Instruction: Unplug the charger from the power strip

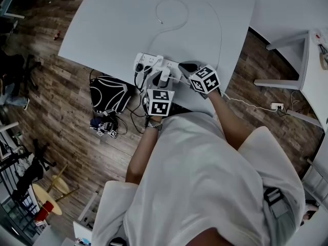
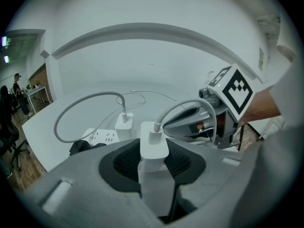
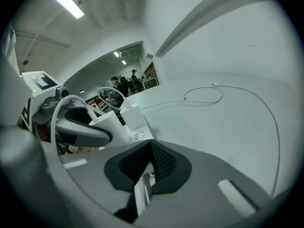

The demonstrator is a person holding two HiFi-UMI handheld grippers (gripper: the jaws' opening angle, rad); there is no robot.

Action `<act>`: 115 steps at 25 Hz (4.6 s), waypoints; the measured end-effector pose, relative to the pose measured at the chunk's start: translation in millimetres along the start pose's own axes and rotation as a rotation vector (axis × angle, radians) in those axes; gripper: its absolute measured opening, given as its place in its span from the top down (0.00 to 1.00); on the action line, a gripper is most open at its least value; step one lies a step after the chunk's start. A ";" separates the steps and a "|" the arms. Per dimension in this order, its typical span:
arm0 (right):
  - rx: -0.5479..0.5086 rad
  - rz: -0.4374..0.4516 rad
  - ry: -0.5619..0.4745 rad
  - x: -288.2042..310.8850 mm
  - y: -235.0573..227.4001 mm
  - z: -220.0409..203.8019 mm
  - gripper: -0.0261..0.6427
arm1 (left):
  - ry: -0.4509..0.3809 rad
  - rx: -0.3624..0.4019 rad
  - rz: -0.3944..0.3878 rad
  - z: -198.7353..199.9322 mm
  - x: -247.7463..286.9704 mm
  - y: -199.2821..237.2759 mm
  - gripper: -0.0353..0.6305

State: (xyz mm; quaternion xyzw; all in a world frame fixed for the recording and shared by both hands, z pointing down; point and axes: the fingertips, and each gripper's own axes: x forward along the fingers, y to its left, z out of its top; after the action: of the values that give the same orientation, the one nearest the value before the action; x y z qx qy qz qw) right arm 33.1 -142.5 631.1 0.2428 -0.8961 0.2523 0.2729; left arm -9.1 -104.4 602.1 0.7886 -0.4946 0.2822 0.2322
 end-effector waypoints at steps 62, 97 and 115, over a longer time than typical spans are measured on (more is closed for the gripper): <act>0.056 -0.017 -0.028 -0.7 -1.2 0.6 0.96 | -0.056 0.076 -0.073 1.5 -16.5 -19.1 0.61; 0.048 -0.036 -0.034 -0.2 -1.6 1.0 0.96 | -0.106 0.049 0.034 -12.4 -34.6 4.4 0.73; 0.022 -0.090 -0.020 -6.4 -2.8 -0.1 0.96 | -0.068 -0.196 -0.270 -41.2 -40.1 -36.8 0.73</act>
State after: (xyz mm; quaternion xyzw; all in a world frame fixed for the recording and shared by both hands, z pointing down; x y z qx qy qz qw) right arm 39.4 -142.6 628.1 0.2882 -0.8841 0.2474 0.2722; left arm 1.4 -36.9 602.1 0.8305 -0.4168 0.1722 0.3270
